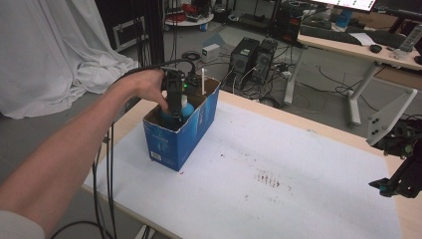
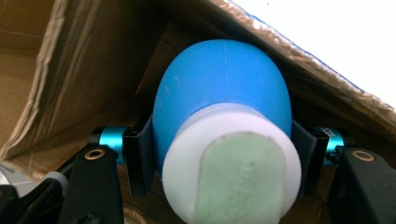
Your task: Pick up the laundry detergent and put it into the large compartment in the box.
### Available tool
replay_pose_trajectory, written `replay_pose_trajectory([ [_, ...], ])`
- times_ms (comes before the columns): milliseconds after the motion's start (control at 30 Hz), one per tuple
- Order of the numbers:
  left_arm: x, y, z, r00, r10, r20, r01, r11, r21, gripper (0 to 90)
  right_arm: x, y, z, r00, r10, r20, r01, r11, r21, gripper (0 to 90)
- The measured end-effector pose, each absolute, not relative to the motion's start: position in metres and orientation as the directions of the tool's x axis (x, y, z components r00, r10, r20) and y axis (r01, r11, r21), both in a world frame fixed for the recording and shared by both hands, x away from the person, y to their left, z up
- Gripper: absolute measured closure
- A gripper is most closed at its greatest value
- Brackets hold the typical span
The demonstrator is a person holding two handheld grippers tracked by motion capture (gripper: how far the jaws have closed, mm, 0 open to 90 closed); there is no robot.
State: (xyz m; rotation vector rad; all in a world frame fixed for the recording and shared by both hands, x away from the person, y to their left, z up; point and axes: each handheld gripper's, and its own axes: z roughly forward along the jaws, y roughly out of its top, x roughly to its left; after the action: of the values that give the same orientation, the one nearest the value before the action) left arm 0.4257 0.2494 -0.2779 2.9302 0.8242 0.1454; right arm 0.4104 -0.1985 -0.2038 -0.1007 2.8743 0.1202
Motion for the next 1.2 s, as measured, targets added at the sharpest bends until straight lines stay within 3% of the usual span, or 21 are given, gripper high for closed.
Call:
replay_pose_trajectory([
  [400, 0.425, 0.246, -0.278, 0.850, 0.519, 0.088, 0.512, -0.854, 0.095, 37.5, 0.411, -0.198, -0.205, -0.964, -0.056, -0.259, -0.076, 0.995, 0.070, 12.1],
  [967, 0.423, 0.251, -0.266, 0.824, 0.562, 0.073, 0.551, -0.824, 0.133, 25.3, 0.410, -0.196, -0.205, -0.965, -0.060, -0.254, -0.080, 0.994, 0.069, 12.1],
  [1200, 0.420, 0.246, -0.252, 0.829, 0.549, 0.111, 0.533, -0.834, 0.141, 24.9, 0.410, -0.197, -0.204, -0.966, -0.053, -0.254, -0.074, 0.995, 0.072, 12.1],
])
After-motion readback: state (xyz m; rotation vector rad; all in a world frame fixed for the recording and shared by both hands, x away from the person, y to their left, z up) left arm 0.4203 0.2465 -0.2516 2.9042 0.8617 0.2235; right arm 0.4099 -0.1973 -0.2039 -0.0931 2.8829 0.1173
